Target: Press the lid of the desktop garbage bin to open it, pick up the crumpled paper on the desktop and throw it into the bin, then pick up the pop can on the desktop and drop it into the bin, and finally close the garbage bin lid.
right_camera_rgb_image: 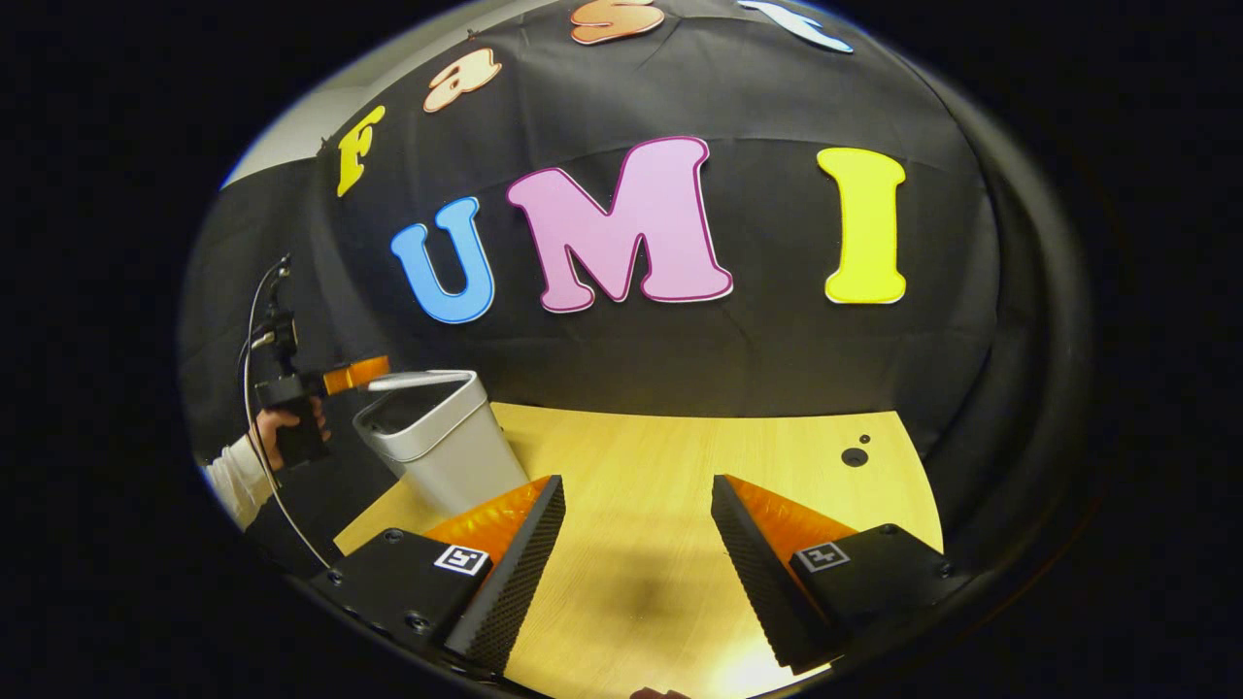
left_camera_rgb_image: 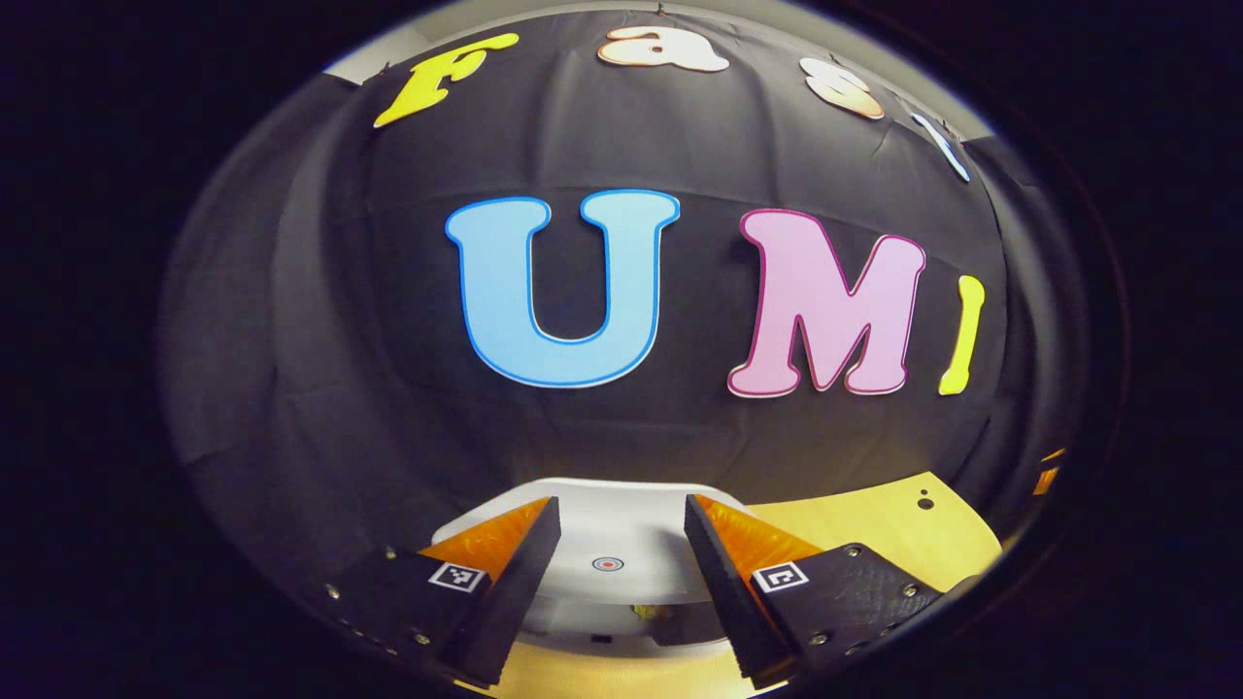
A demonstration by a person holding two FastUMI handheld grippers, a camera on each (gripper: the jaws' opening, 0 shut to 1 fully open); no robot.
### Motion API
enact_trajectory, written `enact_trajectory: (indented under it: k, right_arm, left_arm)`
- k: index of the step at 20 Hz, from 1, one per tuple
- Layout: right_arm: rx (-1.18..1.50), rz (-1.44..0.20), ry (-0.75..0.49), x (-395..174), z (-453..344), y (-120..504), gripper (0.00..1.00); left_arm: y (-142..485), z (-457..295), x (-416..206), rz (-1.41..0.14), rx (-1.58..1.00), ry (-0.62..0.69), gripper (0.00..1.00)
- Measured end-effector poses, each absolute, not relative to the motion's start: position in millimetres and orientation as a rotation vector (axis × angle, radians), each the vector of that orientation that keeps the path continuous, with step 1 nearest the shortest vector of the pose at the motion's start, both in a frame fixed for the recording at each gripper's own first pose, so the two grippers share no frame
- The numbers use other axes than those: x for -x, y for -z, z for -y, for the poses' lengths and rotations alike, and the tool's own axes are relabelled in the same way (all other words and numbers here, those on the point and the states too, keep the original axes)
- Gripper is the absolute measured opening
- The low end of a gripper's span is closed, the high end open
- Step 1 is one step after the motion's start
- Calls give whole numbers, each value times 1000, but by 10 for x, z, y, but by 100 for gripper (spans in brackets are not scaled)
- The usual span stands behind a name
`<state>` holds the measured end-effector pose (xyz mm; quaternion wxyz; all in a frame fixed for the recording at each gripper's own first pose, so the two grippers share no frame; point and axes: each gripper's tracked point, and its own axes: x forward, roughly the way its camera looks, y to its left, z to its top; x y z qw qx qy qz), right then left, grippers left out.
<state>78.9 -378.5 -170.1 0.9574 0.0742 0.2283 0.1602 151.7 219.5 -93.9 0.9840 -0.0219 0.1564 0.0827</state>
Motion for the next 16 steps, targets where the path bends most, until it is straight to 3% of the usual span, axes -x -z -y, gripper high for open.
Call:
enact_trajectory:
  k: [6, 8, 16]
  right_arm:
    - [-166, -469, -299, -779, 3812, 1719, 98]
    - [-166, -473, -304, -770, 3764, 1726, 98]
    - [-165, -477, -322, -742, 3635, 1758, 98]
  left_arm:
    - [1290, -2165, -1185, -450, 27, -163, 85]
    - [1280, -2155, -1152, -458, 25, -160, 82]
    - [1401, -2116, -1168, -501, 36, -132, 87]
